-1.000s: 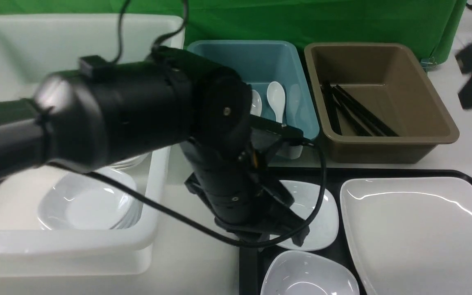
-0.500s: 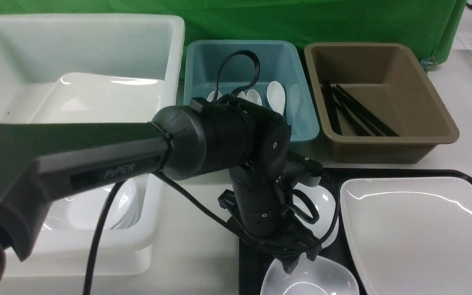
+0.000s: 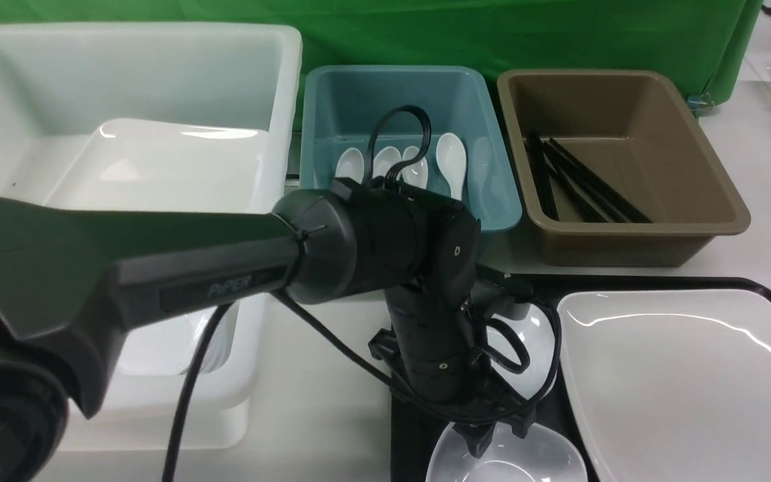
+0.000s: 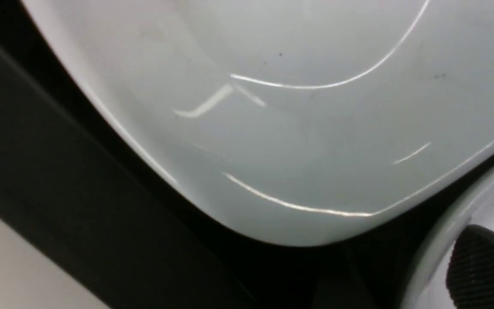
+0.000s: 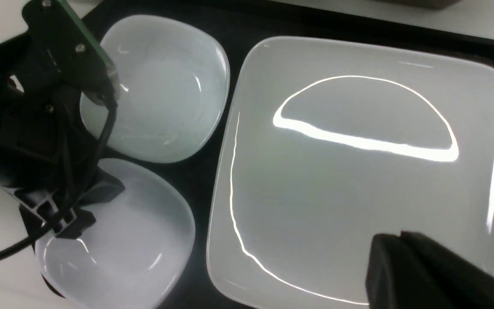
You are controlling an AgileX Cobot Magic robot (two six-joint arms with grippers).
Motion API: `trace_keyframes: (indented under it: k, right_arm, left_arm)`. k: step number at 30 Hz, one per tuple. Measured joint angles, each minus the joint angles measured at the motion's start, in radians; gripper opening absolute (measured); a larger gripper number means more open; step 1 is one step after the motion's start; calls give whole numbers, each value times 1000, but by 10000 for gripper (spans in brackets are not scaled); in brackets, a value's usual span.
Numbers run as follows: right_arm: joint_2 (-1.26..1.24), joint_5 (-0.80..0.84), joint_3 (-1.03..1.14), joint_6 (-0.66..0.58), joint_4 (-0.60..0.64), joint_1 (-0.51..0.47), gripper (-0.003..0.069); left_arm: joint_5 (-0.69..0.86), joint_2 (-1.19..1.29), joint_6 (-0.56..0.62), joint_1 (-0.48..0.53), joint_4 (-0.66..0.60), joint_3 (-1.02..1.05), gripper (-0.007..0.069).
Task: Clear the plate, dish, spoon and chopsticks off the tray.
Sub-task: Use the left arm to grab a small plate from the dinner plate, then use the left arm to put the small plate into the large storage box on the left
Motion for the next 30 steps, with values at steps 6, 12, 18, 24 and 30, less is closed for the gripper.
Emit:
trace_keyframes:
  k: [6, 12, 18, 24, 30]
  right_arm:
    - [0, -13, 0, -1, 0, 0, 55]
    - [0, -18, 0, -4, 0, 0, 64]
    - [0, -18, 0, -4, 0, 0, 67]
    - [0, -21, 0, -4, 0, 0, 69]
    - [0, -28, 0, -4, 0, 0, 81]
  left_arm:
    - [66, 1, -33, 1, -33, 0, 132]
    - [95, -57, -78, 2, -31, -1, 55]
    - [117, -244, -104, 39, 8, 2, 19]
    - [138, -465, -106, 184, -7, 2, 20]
    - [171, -674, -96, 552, -8, 63, 19]
